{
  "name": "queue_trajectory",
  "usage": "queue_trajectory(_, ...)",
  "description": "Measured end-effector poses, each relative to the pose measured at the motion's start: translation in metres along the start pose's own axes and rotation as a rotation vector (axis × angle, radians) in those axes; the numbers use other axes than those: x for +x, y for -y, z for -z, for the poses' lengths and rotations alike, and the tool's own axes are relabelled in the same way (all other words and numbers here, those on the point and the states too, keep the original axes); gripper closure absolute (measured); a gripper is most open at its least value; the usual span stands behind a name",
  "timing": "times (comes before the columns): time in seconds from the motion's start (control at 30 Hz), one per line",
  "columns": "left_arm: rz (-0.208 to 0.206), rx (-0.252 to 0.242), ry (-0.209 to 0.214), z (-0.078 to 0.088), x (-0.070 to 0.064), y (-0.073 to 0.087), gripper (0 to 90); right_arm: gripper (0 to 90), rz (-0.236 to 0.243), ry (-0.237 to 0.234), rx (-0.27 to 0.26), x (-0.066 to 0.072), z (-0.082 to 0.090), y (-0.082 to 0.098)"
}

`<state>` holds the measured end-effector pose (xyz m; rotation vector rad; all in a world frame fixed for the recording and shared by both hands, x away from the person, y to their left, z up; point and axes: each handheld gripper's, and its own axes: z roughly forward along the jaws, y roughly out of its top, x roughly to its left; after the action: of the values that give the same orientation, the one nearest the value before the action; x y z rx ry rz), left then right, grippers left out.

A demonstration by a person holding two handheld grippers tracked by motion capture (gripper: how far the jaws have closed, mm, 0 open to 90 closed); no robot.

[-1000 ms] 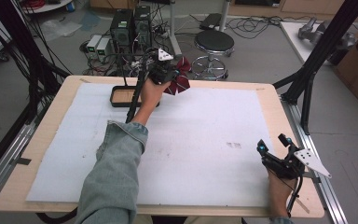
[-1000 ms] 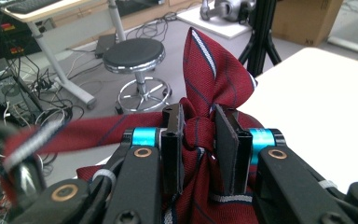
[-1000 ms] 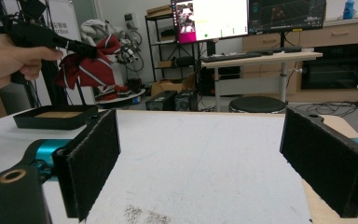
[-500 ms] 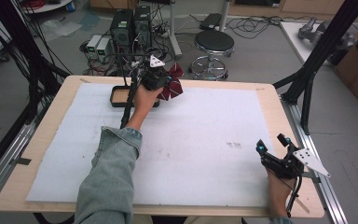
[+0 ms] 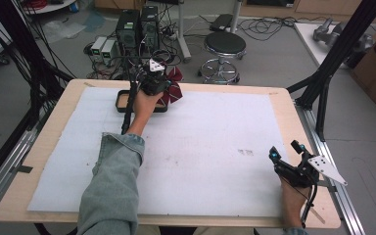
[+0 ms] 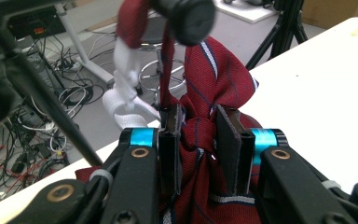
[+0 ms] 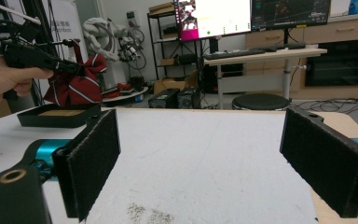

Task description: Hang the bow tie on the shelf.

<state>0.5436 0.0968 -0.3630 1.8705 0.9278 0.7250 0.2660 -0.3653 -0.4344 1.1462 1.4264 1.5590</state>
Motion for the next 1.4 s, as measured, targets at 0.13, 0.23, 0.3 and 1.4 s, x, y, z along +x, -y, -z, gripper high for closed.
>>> queue_trajectory(0.13,-0.024,0.01,-0.018,0.0,0.001,0.001,64.4,11.2,0.0,-0.001,0.0,0.0,0.0,0.0)
queue_trajectory(0.23,-0.047,0.01,-0.021,0.0,0.0,0.002,61.0,11.1,0.003,0.001,-0.002,0.0,0.0,0.0)
queue_trajectory(0.3,-0.057,0.004,-0.015,0.002,0.0,0.002,59.7,11.2,0.002,0.0,-0.002,0.0,0.0,0.0)
queue_trajectory(1.4,0.011,-0.141,0.082,0.113,0.018,0.011,33.0,11.1,0.001,-0.004,0.003,0.004,-0.009,0.0)
